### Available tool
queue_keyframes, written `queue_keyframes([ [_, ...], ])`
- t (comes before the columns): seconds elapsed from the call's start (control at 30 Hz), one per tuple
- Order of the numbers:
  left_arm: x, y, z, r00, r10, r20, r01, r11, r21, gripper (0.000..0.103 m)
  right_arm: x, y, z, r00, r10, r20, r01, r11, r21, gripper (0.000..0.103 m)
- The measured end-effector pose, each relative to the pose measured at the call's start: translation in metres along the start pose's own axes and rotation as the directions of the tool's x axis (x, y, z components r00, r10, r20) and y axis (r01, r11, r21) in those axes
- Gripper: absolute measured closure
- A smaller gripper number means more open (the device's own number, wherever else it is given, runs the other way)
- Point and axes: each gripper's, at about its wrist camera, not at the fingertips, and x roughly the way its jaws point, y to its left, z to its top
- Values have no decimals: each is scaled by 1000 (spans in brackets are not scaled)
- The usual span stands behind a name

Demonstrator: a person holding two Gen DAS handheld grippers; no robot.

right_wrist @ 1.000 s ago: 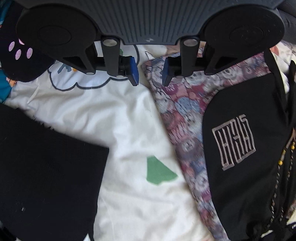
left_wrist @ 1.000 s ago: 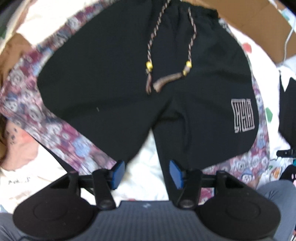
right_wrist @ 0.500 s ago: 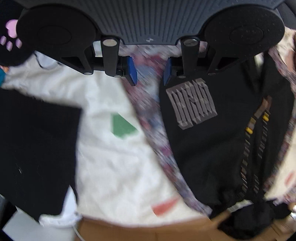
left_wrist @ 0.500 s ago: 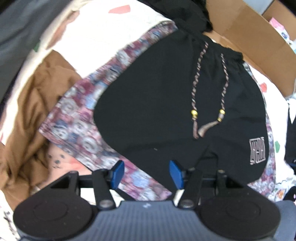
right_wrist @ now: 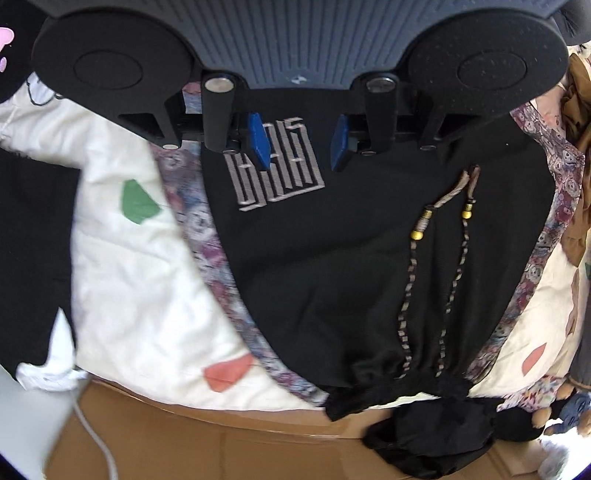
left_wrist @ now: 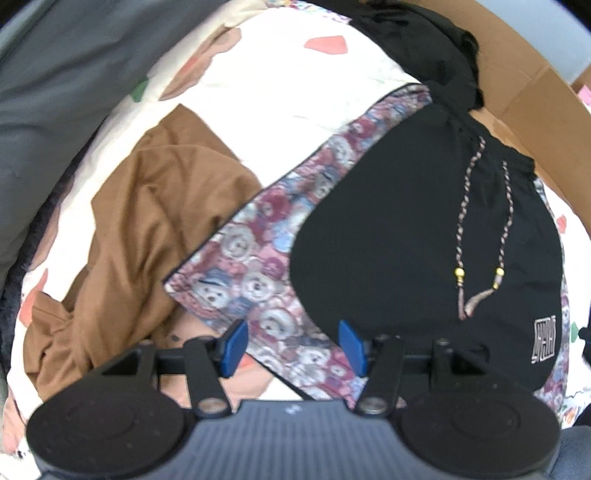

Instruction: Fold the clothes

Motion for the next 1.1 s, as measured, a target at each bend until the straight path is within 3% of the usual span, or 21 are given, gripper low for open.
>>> queue_keyframes([
  [0.4,5,67,26,1000,-15,-5,15,1000,-23,48,18,95,6,997,73,32,-71,996,-62,62],
  [0.5,5,88,30,999,-49,-7,49,997,-58,48,24,105,5,996,85,19,-84,995,-50,62],
  [0.67,4,114,37,999,-37,-3,37,997,-63,48,34,133,0,993,120,12,-119,992,-44,62],
  [1.1,2,138,55,999,-47,14,47,998,30,49,37,186,-19,981,187,55,-182,979,-88,62],
])
